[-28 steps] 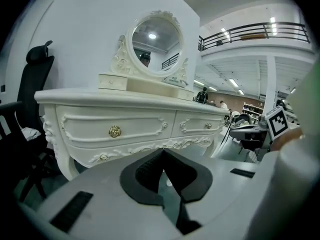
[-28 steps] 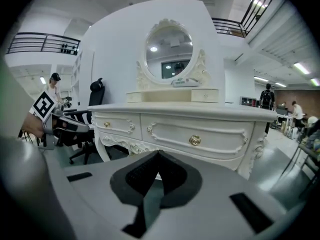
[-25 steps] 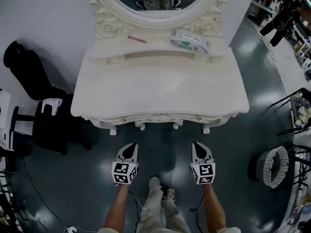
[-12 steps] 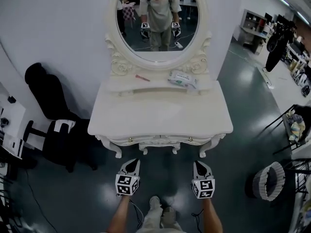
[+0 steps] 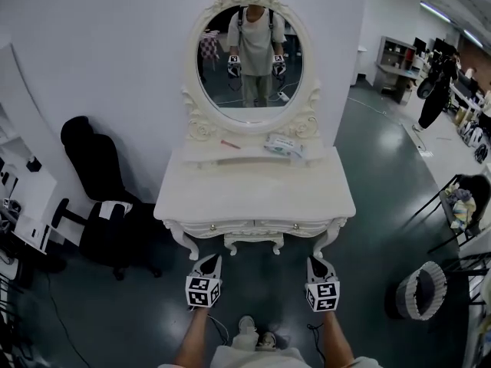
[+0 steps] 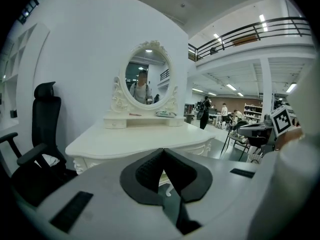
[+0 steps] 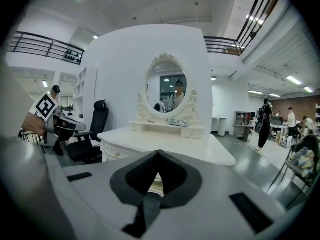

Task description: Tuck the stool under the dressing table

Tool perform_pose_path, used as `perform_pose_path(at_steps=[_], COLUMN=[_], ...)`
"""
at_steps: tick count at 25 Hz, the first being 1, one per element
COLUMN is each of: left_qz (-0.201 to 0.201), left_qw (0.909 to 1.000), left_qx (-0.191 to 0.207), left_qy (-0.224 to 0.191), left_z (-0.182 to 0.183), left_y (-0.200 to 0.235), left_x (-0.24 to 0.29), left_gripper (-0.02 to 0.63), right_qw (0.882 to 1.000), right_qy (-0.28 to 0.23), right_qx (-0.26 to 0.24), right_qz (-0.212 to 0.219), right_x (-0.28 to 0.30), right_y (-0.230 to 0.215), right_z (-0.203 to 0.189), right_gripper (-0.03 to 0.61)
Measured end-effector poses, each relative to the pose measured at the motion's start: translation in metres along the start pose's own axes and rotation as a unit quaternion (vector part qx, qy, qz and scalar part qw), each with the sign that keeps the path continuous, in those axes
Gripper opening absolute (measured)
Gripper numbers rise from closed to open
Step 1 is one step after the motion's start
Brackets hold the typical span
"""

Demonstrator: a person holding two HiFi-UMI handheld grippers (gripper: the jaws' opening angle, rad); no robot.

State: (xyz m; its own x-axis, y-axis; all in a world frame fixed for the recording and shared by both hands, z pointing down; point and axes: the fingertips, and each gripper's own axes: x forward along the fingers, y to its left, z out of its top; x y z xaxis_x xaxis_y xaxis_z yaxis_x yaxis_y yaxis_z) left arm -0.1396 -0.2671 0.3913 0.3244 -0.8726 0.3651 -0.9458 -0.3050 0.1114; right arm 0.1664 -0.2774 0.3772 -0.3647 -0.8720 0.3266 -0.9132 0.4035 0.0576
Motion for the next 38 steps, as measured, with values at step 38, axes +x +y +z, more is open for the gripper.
perform_pose_path(at_steps=[38], left_qz=[-0.004], left_qw=[0.9999], left_qx=[-0.003], left_qy=[-0.01], left_z=[0.005], left_y=[-0.06], left_x=[-0.092], left_gripper=[0.014], right_qw=[1.0], right_qy=[-0.014], right_qx=[-0.008], right_qz=[-0.022], right_x=[-0.127], right_y=[-0.006], right_z=[0.009], right_gripper=[0.0])
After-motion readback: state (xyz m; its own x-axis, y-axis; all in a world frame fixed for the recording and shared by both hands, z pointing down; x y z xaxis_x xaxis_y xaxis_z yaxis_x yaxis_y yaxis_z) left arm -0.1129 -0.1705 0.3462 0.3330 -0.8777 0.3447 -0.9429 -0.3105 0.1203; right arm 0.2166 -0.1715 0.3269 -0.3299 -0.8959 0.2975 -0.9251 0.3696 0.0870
